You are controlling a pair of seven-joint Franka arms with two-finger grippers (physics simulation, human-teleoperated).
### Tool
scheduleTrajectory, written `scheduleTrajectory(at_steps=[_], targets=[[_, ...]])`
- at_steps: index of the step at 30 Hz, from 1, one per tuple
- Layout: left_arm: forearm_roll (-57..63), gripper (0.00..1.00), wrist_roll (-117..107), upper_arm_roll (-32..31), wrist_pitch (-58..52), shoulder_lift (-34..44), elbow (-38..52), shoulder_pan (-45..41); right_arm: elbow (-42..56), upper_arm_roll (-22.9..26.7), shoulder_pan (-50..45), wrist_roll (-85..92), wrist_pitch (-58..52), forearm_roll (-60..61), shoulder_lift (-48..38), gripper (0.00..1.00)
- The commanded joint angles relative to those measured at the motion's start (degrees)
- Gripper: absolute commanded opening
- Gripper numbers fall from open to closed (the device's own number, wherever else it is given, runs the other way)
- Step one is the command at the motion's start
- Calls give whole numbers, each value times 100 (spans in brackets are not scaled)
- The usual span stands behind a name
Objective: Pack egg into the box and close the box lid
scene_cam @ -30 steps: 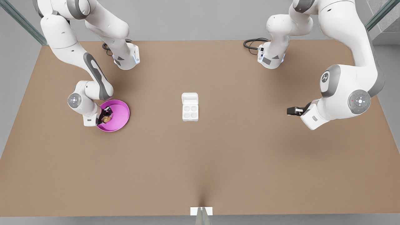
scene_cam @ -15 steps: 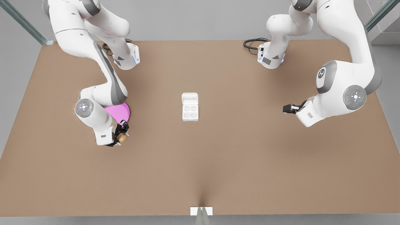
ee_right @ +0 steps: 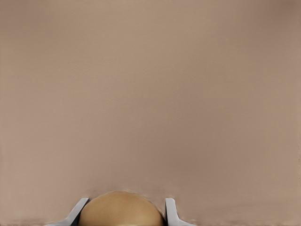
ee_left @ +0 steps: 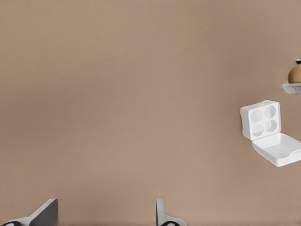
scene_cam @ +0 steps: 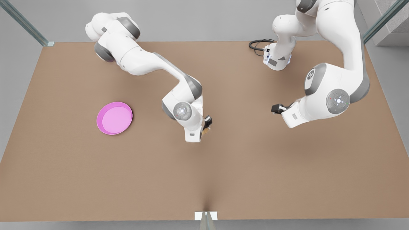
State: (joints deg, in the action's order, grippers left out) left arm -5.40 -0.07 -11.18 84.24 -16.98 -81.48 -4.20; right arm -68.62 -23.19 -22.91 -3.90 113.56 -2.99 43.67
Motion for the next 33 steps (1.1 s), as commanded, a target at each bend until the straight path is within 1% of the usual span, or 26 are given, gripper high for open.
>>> scheduleTrajectory(at_steps=[1,3,7,8,12,13,15,19,25,32,33], targets=[[-14,100,43,2,14,-7,10,-2,-564,-11,243,-4347,-537,-97,-465,63],[-14,100,43,-16,23,-15,10,-2,-1056,-11,454,-4154,-475,62,-773,63],[-14,100,43,-16,23,-15,10,-2,-1136,-11,375,-4224,-396,88,-729,64],[-14,100,43,-16,23,-24,10,-2,-1127,-11,278,-4259,-379,404,-738,64],[-14,100,43,-16,23,-24,10,-2,-1197,-116,164,-4277,-379,483,-764,64],[-14,100,43,-16,23,-24,10,-2,-1338,-116,173,-4268,-283,457,-755,64],[-14,100,43,-16,23,-24,10,-2,-1751,-107,173,-4268,280,422,-711,64],[-14,100,43,-16,23,-42,10,-2,-2331,-107,173,-4268,834,316,-702,64],[-14,100,43,-24,31,-51,10,-2,-2463,-46,15,-4286,1397,123,-333,64],[-14,100,51,-24,23,-51,10,-2,-2481,-46,-108,-4294,1493,123,-289,64],[-14,100,43,-24,23,-51,10,-2,-2481,-46,-108,-4303,1467,123,-289,91]])
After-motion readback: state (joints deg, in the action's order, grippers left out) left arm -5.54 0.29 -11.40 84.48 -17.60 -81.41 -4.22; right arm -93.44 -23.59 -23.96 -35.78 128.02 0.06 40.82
